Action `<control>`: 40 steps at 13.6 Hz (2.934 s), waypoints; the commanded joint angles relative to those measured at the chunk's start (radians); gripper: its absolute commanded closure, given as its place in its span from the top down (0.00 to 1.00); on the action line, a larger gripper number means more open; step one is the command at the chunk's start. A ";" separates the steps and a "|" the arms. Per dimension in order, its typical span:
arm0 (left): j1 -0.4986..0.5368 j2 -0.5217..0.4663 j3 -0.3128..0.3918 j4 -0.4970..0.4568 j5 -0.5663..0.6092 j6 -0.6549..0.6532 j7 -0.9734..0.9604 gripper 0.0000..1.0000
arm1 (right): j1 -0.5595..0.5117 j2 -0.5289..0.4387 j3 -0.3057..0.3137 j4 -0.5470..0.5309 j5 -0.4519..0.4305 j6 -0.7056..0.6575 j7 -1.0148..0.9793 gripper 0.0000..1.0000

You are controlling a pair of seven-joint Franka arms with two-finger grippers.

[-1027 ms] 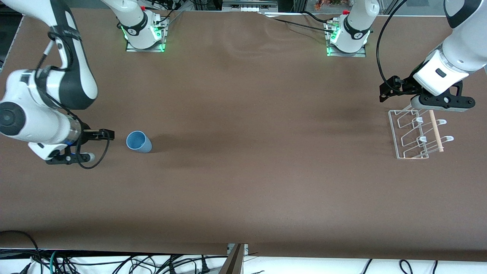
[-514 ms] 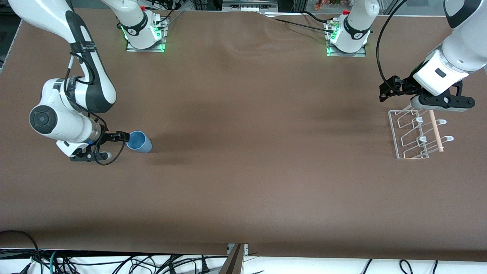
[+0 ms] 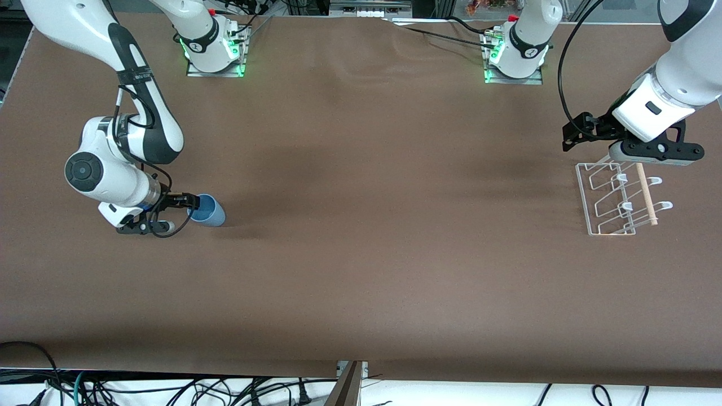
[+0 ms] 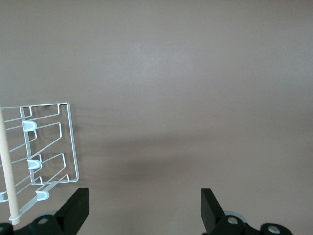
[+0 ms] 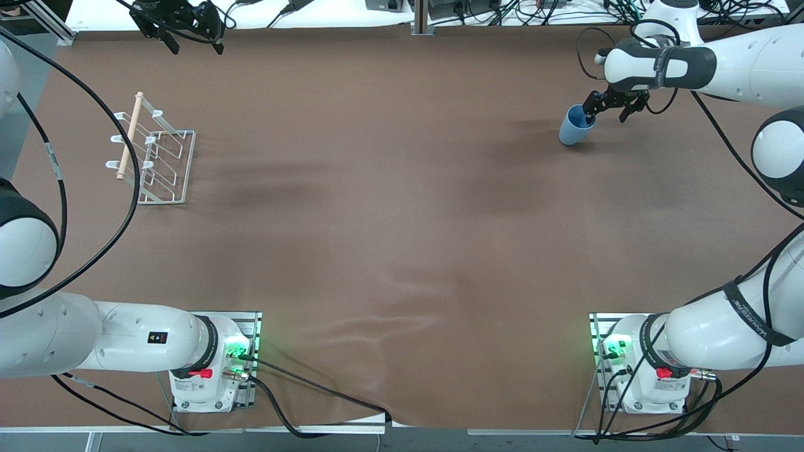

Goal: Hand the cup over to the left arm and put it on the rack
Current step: 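Close the right gripper on the blue cup's rim, then lift the cup with the right gripper while the left gripper approaches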

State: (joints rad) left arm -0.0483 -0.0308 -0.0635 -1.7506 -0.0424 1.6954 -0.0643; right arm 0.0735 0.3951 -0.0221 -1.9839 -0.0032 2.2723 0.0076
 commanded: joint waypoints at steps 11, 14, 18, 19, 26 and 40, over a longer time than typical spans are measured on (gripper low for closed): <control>0.005 0.011 -0.004 0.026 -0.013 -0.020 -0.002 1.00 | 0.000 0.010 0.041 -0.001 0.012 0.026 0.097 0.00; 0.005 0.011 -0.004 0.026 -0.013 -0.020 -0.002 1.00 | 0.002 -0.001 0.054 0.045 0.046 -0.012 0.088 0.00; 0.005 0.011 -0.004 0.026 -0.013 -0.020 -0.003 1.00 | 0.017 -0.002 0.082 0.257 0.302 -0.268 0.088 0.00; 0.005 0.011 -0.004 0.026 -0.014 -0.020 -0.003 1.00 | 0.026 0.002 0.083 0.311 0.346 -0.322 0.086 0.00; -0.022 0.086 -0.036 0.046 -0.004 -0.020 0.037 1.00 | 0.140 0.073 0.119 0.488 0.743 -0.352 0.092 0.00; -0.053 0.324 -0.056 0.278 -0.425 0.000 0.613 1.00 | 0.417 0.248 0.119 0.735 1.101 -0.203 0.097 0.00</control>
State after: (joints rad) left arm -0.0984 0.2468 -0.1221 -1.5251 -0.4034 1.7024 0.4219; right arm 0.4731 0.6104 0.1007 -1.3044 1.0495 2.0707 0.1002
